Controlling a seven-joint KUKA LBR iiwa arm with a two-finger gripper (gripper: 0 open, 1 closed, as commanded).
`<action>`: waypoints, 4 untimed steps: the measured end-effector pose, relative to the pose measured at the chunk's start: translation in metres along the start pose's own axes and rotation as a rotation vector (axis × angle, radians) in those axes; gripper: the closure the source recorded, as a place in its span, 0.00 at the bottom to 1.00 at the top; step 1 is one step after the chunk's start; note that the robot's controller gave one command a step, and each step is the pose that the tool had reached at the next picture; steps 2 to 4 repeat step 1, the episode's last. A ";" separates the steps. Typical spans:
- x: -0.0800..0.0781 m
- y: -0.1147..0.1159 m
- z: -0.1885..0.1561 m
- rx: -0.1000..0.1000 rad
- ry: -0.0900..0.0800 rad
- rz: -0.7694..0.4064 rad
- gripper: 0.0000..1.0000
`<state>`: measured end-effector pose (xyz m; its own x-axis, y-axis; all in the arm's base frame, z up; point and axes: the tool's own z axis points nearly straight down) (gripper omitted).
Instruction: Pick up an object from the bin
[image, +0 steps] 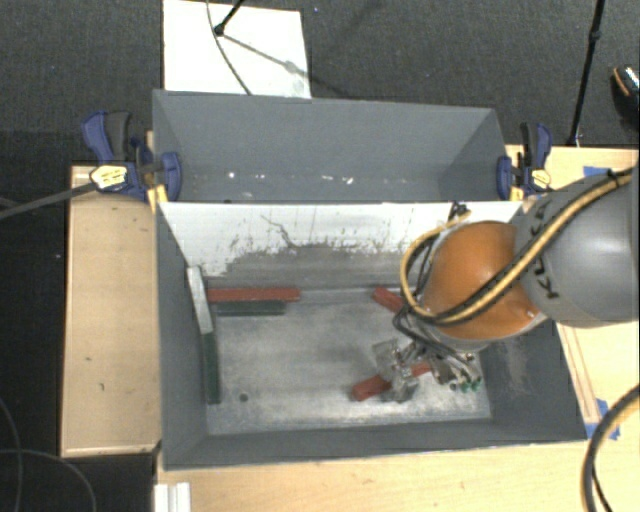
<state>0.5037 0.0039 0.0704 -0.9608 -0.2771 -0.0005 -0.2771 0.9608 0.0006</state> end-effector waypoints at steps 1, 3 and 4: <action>-0.007 -0.018 -0.133 0.005 -0.009 -0.112 1.00; -0.007 -0.018 -0.133 0.005 -0.009 -0.112 1.00; -0.007 -0.018 -0.133 0.005 -0.009 -0.112 1.00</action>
Offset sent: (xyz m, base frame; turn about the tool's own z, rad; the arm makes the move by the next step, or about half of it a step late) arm 0.0089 -0.0146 0.1282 -0.1143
